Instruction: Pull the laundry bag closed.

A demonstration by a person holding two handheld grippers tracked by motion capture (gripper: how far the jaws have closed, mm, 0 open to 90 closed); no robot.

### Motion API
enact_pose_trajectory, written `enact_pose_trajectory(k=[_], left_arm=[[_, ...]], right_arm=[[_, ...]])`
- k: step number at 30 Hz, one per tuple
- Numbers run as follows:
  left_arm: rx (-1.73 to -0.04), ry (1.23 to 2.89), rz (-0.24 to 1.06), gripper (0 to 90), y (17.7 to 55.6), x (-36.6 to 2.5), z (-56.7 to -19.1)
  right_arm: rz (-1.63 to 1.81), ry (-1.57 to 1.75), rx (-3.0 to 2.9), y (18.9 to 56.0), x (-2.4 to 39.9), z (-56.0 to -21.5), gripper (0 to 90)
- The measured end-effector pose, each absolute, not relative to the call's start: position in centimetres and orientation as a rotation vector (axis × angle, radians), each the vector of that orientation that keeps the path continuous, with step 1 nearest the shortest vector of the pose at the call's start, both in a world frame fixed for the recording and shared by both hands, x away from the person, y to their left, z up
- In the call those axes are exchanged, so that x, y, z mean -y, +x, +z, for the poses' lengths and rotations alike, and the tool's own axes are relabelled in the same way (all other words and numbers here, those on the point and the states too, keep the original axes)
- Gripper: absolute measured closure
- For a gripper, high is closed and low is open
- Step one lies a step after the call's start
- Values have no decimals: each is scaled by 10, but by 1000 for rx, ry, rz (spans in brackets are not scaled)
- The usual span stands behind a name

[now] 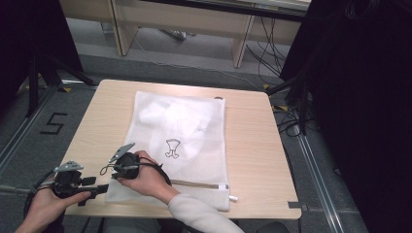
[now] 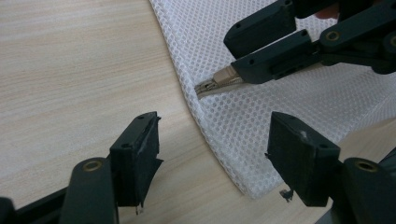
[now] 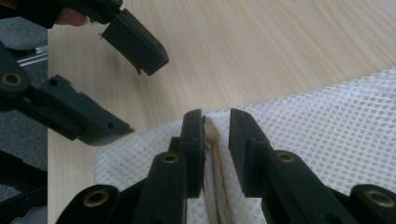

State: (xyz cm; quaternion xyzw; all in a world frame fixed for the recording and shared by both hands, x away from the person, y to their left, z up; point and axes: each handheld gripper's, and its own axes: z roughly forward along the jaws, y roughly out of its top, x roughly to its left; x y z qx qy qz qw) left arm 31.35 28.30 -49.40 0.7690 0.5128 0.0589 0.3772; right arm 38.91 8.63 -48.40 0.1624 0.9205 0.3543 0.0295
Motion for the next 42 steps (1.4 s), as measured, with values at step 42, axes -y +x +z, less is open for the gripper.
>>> enact_pose_trajectory(k=[42], left_arm=[[-1331, 1883, 22, 446, 325, -271, -499]], right_arm=[[1103, 478, -2863, 391, -90, -464, 824]])
